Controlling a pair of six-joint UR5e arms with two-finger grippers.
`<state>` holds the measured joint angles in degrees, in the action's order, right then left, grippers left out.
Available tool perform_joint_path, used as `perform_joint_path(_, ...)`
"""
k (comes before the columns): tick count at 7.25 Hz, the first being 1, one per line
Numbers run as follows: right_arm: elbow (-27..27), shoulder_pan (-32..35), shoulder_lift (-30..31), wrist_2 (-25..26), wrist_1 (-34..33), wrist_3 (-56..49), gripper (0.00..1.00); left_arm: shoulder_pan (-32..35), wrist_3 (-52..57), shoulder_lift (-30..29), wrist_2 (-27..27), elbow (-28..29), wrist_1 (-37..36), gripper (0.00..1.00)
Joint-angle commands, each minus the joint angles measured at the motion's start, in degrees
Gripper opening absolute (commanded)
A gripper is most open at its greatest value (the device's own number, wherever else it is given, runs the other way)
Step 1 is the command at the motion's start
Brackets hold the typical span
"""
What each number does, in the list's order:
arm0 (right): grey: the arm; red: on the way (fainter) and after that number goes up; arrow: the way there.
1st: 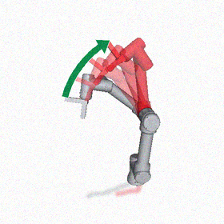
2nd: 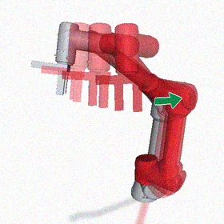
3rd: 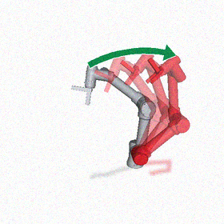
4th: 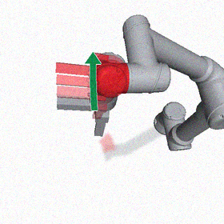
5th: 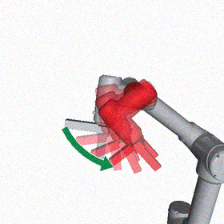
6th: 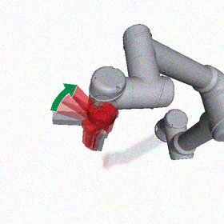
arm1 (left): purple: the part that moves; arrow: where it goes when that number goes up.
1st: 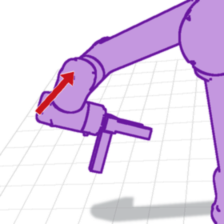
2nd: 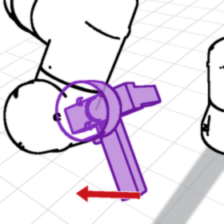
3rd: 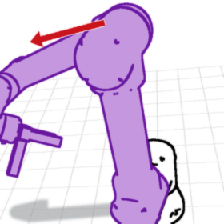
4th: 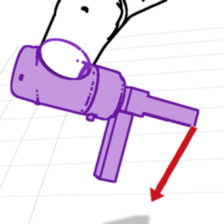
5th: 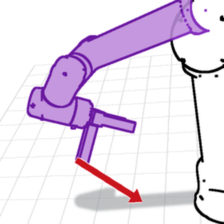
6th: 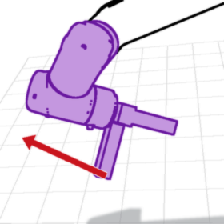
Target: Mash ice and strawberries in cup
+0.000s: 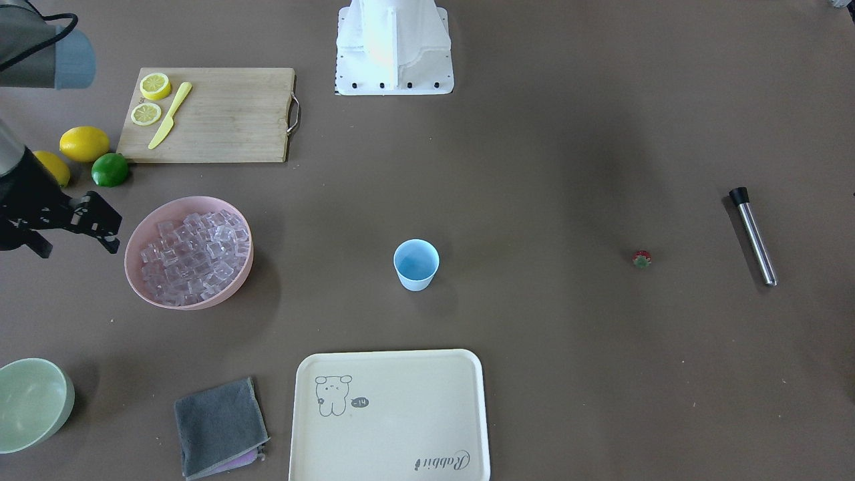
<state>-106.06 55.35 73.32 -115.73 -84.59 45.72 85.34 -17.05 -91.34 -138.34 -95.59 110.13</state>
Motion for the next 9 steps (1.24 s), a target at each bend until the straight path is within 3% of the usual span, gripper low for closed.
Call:
perform_joint_path(1,-0.3,-7.0,-1.9,8.4,-4.1,1.6,0.94,0.0,0.0,0.0,0.0,0.0,0.1,0.97)
perform_joint_path(4,-1.1,-8.8,-2.3,7.2,-2.6,3.3,0.88,-0.1,0.0,-0.5,0.0,0.1,0.1,0.97)
perform_joint_path(7,6.0,-9.6,-1.9,4.3,9.7,4.1,0.89,-0.1,0.0,-0.7,0.0,0.0,0.1,0.97)
perform_joint_path(9,5.7,-10.6,-2.0,4.0,9.8,6.2,0.89,-0.1,0.0,-0.8,0.0,0.0,0.1,0.97)
